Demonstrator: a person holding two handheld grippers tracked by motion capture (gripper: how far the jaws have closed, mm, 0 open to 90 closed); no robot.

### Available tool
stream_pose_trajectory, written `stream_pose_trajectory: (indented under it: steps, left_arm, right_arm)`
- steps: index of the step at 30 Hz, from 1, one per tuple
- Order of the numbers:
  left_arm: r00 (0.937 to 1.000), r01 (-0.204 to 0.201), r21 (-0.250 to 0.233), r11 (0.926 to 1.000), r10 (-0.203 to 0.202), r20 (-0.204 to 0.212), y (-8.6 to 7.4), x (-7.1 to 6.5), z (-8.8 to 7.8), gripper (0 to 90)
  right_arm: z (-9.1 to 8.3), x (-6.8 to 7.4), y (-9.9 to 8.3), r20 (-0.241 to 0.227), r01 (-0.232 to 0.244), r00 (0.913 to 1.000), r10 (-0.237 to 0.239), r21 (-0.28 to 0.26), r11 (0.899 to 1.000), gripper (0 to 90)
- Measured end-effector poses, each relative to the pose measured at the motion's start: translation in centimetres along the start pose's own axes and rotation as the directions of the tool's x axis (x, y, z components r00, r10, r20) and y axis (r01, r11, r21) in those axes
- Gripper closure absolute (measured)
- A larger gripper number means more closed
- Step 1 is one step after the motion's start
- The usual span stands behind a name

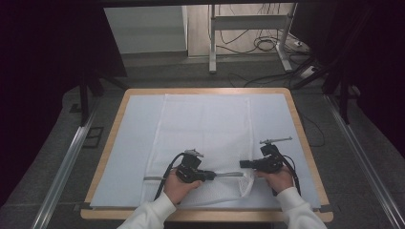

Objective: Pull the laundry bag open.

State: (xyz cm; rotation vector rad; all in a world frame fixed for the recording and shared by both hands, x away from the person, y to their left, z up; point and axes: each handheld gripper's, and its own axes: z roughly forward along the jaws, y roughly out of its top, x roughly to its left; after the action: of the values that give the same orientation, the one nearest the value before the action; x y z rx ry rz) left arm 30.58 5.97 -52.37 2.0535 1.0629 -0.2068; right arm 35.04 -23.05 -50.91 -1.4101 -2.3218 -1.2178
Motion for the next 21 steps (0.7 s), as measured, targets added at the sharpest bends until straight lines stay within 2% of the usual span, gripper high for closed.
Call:
stream_pose_trajectory:
  steps: [21]
  left_arm:
    - [0.9999, 0.013, 0.002, 0.9999, -0.013, -0.006, -0.8, 0.9, -1.0, 86.4]
  right_arm:
    - [-0.1, 0.1, 0.0, -0.002, 0.002, 1.0, -0.002, -0.004, 1.0, 88.8]
